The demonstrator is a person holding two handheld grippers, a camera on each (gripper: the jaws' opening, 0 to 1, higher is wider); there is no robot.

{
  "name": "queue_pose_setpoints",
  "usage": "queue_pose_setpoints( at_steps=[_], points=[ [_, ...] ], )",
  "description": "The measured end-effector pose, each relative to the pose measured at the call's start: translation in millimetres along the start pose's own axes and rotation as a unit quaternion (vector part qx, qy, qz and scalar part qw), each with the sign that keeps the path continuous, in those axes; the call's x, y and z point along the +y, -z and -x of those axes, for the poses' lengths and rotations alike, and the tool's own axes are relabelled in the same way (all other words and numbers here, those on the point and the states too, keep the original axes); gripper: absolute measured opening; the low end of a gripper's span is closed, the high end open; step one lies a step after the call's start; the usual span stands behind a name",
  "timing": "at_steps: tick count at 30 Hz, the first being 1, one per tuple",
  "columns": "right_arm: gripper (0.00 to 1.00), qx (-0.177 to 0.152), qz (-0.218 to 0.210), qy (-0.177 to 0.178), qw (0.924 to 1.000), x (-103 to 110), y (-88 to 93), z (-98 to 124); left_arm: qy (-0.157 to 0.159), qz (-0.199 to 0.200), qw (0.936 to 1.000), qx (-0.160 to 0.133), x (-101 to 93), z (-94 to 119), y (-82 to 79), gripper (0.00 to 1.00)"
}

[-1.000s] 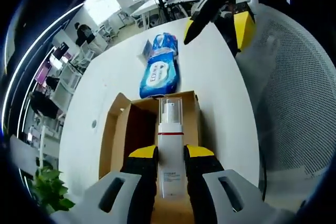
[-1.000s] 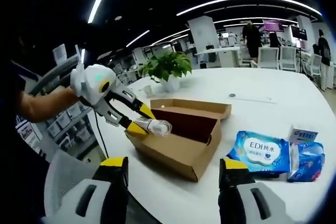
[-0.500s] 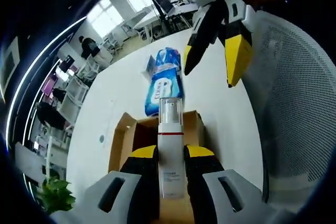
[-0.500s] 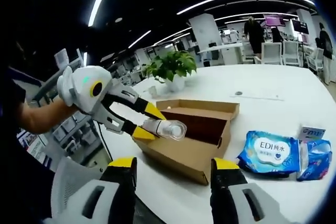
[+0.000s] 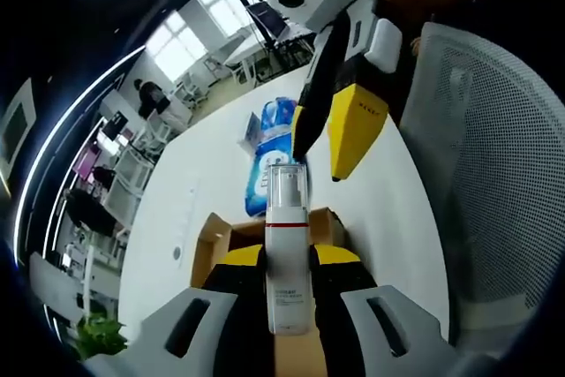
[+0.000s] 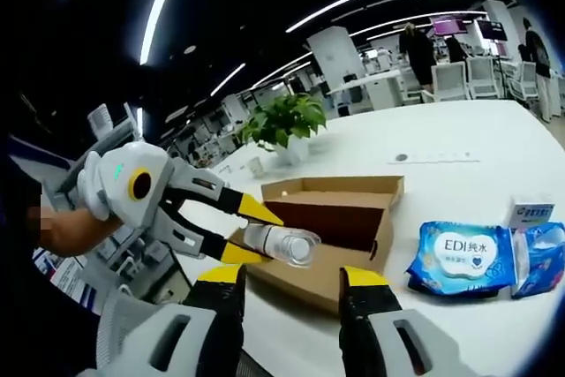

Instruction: Operate the shoe box by opening the lid, removing the specified soft item, and placing it in the target area until the item is outside and the box remains undamaged.

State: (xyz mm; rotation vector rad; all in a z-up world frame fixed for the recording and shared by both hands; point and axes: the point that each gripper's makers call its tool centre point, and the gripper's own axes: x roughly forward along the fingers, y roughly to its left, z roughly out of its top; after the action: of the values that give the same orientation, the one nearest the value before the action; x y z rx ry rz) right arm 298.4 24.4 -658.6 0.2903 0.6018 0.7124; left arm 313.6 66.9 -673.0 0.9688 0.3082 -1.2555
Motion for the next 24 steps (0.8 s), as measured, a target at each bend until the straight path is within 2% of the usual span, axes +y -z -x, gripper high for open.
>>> queue_pose_setpoints(
  at_steps=[4,8,12,15,20,24],
  points=[
    [0.32,-0.002,-0.020,-0.015,0.9997,2,-2.9,-1,0.004,-0.007,0.9998,-0.017,-2.7,-1,-6.2,0.19],
    [0.32,-0.003,-0.024,-0.017,0.9996,2,-4.1,-3,0.009,-0.014,0.9995,-0.028,-6.0,-1,-9.5,0.19],
    [0.30,-0.002,-0.043,-0.034,0.9985,5,-5.2,-5,0.004,-0.023,0.9986,-0.047,-5.7,1,-15.7,0.19],
    [0.28,-0.004,-0.053,-0.037,0.9979,5,-6.8,-5,0.000,-0.041,0.9973,-0.062,-5.3,3,-21.8,0.19],
    [0.21,-0.008,-0.068,-0.046,0.9965,8,-10.5,-6,-0.007,-0.056,0.9957,-0.073,-3.9,3,-25.8,0.19],
    [0.20,-0.010,-0.085,-0.052,0.9950,8,-12.0,-6,-0.006,-0.072,0.9939,-0.082,-6.1,4,-28.0,0.19]
  ],
)
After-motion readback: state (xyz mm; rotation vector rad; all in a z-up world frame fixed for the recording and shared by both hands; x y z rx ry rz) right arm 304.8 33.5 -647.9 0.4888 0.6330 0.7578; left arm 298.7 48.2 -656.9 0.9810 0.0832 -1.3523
